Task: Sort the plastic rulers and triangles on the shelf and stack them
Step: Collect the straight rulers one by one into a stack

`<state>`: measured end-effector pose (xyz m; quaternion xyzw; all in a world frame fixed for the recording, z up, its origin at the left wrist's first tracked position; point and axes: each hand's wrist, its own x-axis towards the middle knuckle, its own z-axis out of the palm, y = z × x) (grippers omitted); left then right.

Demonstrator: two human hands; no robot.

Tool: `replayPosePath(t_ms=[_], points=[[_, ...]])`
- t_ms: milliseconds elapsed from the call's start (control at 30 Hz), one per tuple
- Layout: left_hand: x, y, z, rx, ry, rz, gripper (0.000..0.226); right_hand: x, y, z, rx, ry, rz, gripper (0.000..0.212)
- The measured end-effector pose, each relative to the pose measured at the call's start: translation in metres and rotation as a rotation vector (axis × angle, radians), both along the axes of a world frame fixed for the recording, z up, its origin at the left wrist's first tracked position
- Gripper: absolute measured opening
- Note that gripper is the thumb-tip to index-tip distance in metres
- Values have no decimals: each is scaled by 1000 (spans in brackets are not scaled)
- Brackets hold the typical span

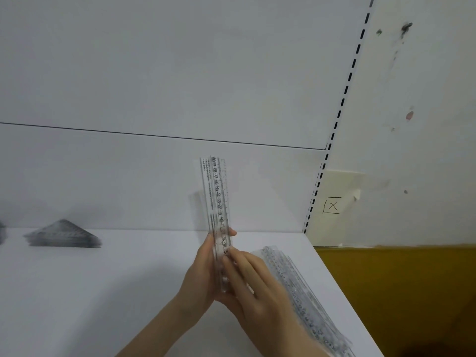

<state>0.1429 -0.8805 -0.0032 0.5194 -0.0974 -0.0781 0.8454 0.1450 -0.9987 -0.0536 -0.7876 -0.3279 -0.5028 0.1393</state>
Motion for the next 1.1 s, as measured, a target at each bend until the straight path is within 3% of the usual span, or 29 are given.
replayPosePath(t_ms=[133,267,367,400,467,567,667,867,1000,1100], points=[[2,1,-5,23,22,28,36,2,7,2,-38,-85,-78,27],[7,0,-7,80,95,95,33,-5,9,14,-134,-85,-41,33],[10,2,-10,100,130,144,30,-6,-11,20,-65,246,190,29],[11,3,-9,95,136,134,29,-6,-24,23,19,342,168,28],[13,5,-10,100,136,119,29,0,-60,36,165,592,-74,29],[16,6,-12,104,134,108,28,5,-106,46,40,995,-428,42],[18,4,-14,100,130,91,26,1,-114,40,64,1257,-411,67],[18,4,-16,69,110,92,27,1,-123,42,305,1307,-325,26],[18,5,-18,62,104,87,28,3,-123,42,515,1457,-248,9],[17,5,-17,59,97,80,27,5,-128,47,643,1533,-182,30]])
